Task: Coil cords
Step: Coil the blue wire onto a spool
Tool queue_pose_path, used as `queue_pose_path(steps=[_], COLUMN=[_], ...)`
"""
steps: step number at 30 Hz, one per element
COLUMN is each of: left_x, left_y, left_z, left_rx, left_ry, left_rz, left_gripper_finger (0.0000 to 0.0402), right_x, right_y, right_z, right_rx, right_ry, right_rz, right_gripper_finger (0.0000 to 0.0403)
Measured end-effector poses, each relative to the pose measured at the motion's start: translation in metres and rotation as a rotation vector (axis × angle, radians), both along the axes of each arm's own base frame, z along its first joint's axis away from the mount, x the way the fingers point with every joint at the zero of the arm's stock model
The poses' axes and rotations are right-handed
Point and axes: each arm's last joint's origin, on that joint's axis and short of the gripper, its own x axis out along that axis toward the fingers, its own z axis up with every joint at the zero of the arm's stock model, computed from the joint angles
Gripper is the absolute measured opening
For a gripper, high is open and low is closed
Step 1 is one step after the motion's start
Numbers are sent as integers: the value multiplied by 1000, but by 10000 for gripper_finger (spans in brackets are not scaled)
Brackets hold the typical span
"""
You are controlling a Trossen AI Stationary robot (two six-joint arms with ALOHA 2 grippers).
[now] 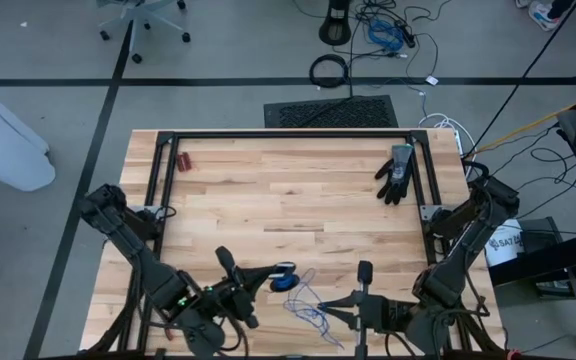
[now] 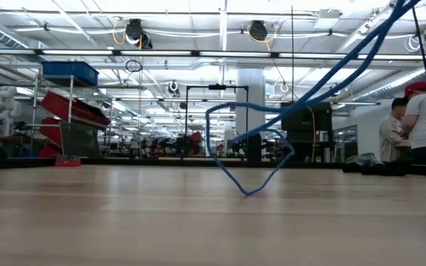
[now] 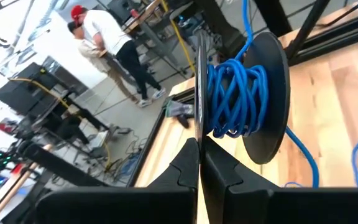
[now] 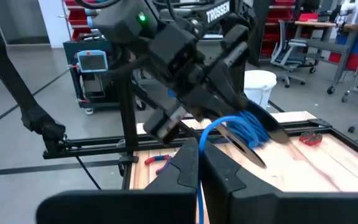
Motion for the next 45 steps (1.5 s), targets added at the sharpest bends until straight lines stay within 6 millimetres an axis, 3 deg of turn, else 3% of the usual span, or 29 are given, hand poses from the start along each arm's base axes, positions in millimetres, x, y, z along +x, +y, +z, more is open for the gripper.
queue_pose_path(steps=[10,19,32,45], left_x=[25,35,40,30], left_y=[8,11,7,-4], left_z=[-11,-8,1,15], left_rx=[-1,-68,-178,-265], left_ry=[-26,-87,-167,-273], left_rz=[66,78,23,10], left_gripper_finger=[6,6,6,6], right_x=[19,44,73,74], right_y=[1,-1,-10,-13], right_z=[-9,-25,-52,-64], right_rx=[-53,-97,-164,-192], right_ry=[-25,-25,11,89], right_rz=[-24,-21,-111,-145], right_gripper_finger=[0,0,0,0])
